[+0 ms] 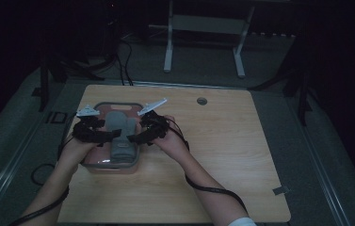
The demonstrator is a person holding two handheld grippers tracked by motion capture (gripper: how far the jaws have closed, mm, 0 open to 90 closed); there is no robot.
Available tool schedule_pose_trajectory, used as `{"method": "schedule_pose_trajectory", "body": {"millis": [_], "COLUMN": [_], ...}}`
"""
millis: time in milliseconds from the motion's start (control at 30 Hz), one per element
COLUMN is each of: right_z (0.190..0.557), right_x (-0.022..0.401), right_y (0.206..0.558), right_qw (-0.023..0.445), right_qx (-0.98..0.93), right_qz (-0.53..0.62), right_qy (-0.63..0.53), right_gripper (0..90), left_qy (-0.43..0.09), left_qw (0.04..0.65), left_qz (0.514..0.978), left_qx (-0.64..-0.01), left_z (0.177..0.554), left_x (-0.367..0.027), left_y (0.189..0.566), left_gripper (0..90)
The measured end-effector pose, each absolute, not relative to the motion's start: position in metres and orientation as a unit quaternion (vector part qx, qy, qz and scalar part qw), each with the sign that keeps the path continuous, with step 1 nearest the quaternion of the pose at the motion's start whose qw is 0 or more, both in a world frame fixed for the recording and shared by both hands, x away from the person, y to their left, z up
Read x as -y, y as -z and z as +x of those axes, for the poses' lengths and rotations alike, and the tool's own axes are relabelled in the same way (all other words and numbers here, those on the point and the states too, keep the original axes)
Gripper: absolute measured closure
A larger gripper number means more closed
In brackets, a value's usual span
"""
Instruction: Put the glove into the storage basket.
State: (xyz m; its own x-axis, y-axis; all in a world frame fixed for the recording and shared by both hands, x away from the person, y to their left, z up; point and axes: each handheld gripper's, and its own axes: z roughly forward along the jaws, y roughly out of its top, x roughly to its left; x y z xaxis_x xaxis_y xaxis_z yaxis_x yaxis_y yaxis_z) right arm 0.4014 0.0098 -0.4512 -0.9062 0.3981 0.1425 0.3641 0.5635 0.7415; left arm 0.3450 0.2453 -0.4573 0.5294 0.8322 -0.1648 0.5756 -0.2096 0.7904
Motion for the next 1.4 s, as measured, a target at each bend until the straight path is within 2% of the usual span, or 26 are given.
{"method": "schedule_pose_trajectory", "body": {"millis": [367,733,1400], "right_z": [0.392,0.377,0.360], "right_x": [0.014,0.046,0.128], "right_y": [0.457,0.465,0.503], "right_qw": [0.035,0.044,0.062], "right_qx": [-0.887,-0.891,-0.894], "right_qz": [0.195,0.186,0.197], "right_qy": [-0.416,-0.412,-0.397], "right_gripper": [19.3,18.9,18.4], "left_qy": [-0.134,-0.106,-0.042], "left_qw": [0.468,0.499,0.486], "left_qz": [0.780,0.802,0.844], "left_qx": [-0.393,-0.310,-0.220], "left_z": [0.301,0.272,0.262], "left_x": [-0.219,-0.174,-0.097], "left_y": [0.443,0.448,0.490], "left_gripper": [15.8,15.8,15.8]}}
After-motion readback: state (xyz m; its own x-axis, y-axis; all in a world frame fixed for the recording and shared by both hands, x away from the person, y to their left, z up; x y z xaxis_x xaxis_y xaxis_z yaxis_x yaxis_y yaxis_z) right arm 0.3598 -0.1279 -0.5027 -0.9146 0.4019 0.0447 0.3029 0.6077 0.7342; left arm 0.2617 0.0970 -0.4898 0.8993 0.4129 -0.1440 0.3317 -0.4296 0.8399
